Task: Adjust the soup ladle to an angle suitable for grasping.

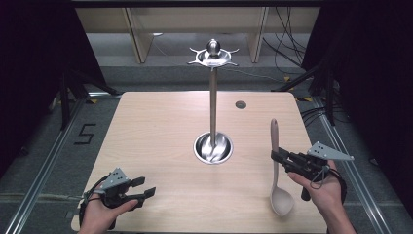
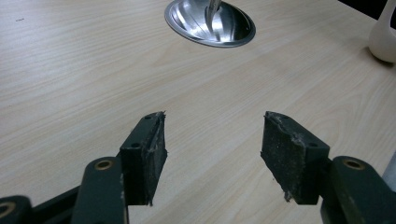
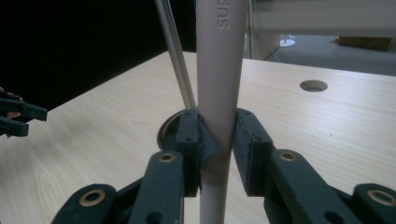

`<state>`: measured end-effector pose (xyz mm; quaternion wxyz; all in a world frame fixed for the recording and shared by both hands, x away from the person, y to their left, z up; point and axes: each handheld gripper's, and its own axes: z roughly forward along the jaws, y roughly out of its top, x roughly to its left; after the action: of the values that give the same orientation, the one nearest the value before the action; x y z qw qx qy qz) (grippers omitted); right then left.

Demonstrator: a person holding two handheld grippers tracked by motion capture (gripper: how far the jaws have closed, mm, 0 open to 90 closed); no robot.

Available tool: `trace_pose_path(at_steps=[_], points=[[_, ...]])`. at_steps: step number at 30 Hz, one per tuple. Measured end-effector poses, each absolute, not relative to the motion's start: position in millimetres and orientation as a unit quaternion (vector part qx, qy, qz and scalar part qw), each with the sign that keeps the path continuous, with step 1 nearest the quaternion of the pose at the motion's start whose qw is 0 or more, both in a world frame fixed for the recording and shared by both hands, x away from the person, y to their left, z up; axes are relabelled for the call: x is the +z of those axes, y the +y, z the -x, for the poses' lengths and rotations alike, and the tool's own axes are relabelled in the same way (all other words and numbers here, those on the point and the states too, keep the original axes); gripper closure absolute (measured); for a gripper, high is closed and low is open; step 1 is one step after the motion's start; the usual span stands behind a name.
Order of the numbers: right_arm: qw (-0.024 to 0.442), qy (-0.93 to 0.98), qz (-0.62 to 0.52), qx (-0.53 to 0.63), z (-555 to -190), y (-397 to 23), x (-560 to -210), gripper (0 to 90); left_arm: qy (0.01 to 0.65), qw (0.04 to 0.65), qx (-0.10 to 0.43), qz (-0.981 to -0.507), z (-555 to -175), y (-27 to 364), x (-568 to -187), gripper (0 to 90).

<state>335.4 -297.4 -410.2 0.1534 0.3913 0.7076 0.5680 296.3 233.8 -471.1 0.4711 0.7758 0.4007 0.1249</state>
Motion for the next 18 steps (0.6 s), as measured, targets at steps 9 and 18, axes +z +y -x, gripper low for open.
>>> trace_pose_path(at_steps=[9, 18], points=[[0.177, 0.699, -0.363, 0.59, -336, -303, -408, 74.1, 0.402, 0.471, 0.128, -0.775, -296, 234, -470, 39.1], [0.203, 0.69, -0.353, 0.599, -334, -303, -394, 74.1, 0.407, 0.476, 0.125, -0.77, -296, 234, -471, 39.1]])
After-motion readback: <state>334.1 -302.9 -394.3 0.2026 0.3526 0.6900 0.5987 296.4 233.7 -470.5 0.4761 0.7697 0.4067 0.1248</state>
